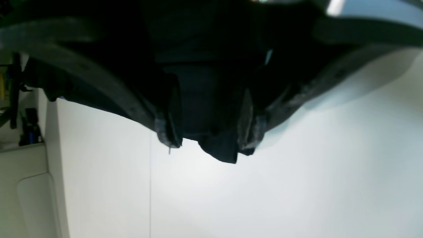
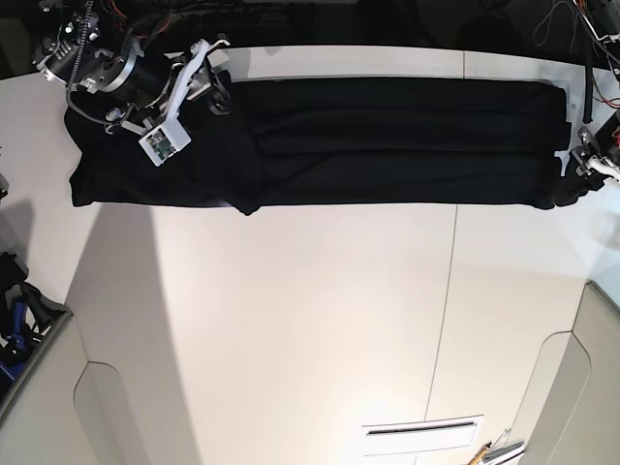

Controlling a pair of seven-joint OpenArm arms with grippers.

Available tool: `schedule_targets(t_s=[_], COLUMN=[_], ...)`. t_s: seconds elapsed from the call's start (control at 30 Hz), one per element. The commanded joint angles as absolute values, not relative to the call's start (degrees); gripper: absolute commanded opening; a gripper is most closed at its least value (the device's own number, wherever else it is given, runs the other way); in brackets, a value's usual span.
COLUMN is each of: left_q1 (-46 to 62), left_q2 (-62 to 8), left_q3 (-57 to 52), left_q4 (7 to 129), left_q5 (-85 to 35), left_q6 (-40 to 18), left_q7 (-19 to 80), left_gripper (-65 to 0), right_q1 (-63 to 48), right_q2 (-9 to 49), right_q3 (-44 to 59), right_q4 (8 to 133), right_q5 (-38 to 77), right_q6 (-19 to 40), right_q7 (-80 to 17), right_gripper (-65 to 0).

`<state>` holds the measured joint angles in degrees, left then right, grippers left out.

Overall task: Fold the T-shirt properly
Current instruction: 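Regrasp the folded strip ends with both grippers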

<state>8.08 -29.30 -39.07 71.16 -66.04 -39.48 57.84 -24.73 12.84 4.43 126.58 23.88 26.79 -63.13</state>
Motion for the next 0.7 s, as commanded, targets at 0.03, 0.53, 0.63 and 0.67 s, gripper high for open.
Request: schedule_targets(t_s=[0.03, 0.53, 0.63, 0.67], left_q1=[7.66, 16.53, 16.34, 16.34], left_q2=[-31.16, -29.74, -27.18, -26.26], left_q3=[-40.56, -41.71, -41.69, -41.69], left_q4=[72.1, 71.26, 71.26, 71.26], left_q5=[-67.48, -60.6, -60.93, -61.19], left_q6=[-40.0, -40.0, -40.0, -40.0], left_q7=[56.86, 50.41, 50.35, 50.35], left_gripper=[-34.5, -34.5, -34.5, -34.5], right_q1=[-23.24, -16.03, -15.53, -15.59], right_q2=[13.3, 13.32, 13.32, 13.32], right_q3=[4.64, 12.95, 15.53, 16.16], right_q4=[128.18, 123.22, 119.0, 117.75], right_q5=[22.83, 13.04, 13.06, 13.06], right_q6=[26.87, 20.78, 20.82, 20.82], right_q7=[-60.99, -54.96, -54.26, -53.58], right_gripper=[-38.9, -38.9, -38.9, -38.9])
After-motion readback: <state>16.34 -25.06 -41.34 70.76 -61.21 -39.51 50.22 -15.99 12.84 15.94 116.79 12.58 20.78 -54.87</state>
